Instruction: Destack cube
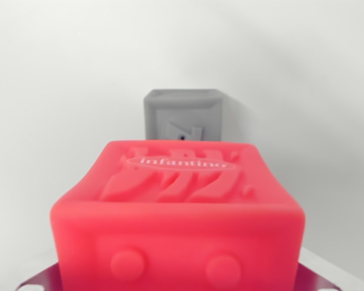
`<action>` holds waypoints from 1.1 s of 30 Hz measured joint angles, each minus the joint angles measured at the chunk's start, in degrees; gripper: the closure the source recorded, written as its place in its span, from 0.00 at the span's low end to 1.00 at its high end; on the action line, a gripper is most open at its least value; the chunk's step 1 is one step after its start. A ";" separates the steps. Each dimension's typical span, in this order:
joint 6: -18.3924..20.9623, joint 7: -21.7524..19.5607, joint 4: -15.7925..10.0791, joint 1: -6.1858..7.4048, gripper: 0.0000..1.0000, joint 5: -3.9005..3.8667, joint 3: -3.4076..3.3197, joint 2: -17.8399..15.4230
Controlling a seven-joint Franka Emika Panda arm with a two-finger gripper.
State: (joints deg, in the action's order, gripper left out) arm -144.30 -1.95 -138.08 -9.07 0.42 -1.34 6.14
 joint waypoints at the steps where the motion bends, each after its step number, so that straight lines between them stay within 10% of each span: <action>1: 0.46 0.00 0.05 0.00 1.00 -0.01 0.00 -0.41; 14: 6.12 -0.29 1.24 0.00 1.00 -0.10 -0.01 -5.14; 33: 4.08 -9.43 -1.22 1.18 1.00 -0.14 0.51 -5.00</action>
State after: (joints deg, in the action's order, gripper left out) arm -140.22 -11.38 -139.30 -7.89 0.29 -0.83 1.14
